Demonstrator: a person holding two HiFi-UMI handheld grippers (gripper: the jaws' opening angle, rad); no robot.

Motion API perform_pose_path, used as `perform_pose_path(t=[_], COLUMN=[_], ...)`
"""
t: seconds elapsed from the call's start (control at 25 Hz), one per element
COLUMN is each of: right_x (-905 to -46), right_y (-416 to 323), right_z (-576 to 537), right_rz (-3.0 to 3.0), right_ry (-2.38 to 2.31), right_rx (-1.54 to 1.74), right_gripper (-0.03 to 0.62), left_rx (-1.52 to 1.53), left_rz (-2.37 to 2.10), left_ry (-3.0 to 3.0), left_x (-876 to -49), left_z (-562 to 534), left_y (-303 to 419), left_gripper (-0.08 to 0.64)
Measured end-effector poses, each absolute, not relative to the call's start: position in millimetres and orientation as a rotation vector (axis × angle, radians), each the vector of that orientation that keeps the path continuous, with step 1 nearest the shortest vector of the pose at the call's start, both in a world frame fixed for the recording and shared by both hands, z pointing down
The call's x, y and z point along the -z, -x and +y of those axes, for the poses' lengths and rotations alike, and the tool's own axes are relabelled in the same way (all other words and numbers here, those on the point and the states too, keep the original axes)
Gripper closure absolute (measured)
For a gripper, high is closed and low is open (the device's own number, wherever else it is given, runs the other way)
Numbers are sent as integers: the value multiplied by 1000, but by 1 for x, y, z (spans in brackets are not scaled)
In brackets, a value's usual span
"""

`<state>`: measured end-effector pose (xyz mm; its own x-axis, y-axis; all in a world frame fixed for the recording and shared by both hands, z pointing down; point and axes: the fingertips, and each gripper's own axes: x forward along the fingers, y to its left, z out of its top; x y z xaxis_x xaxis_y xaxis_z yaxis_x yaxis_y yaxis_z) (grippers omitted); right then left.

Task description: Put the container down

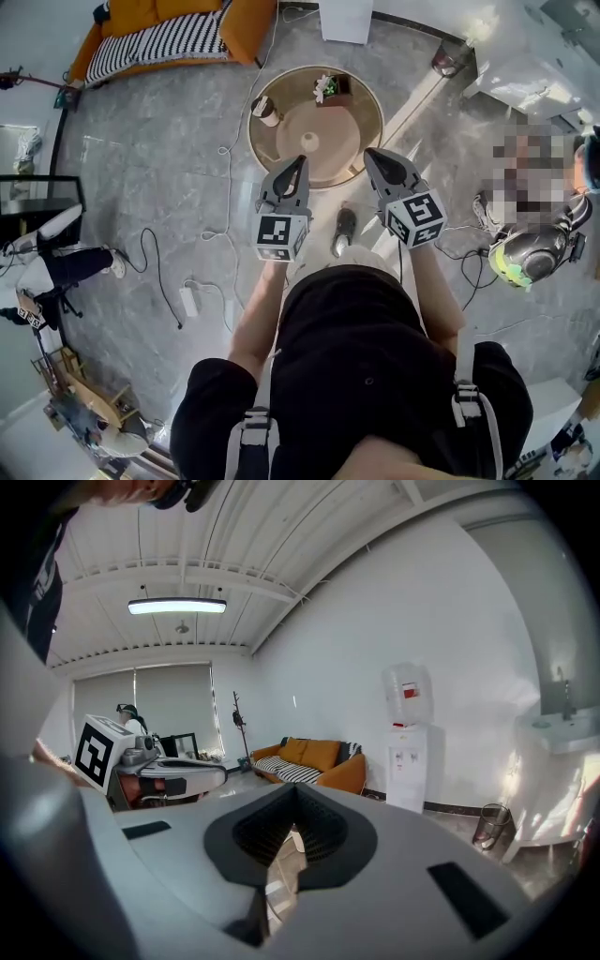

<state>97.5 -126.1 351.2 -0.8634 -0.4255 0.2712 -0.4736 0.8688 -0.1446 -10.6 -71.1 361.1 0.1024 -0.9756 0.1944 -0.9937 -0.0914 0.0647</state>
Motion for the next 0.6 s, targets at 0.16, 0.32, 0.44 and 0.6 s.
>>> perform_pose_path(t=[0.16, 0.32, 0.44, 0.6], right_x=[-340, -331, -322, -310], right_y=[-100, -97, -91, -93], right_z=[-98, -62, -31, 6], right_rz=[-2818, -2817, -2825, -2830], right_ry=[-700, -702, -686, -677], right_rx=[-278, -268, -266, -239], right_gripper=[588, 588, 588, 588], left_rx=[-154, -166, -121, -77], left_rz=[-1958, -1903, -1899, -1867], left_ry=[-2203, -2181, -2199, -2208], left_x=[-361, -351, -346, -339], left_z=[-44, -7, 17, 50], left_y=[7, 7, 8, -2], left_gripper=[540, 540, 540, 540])
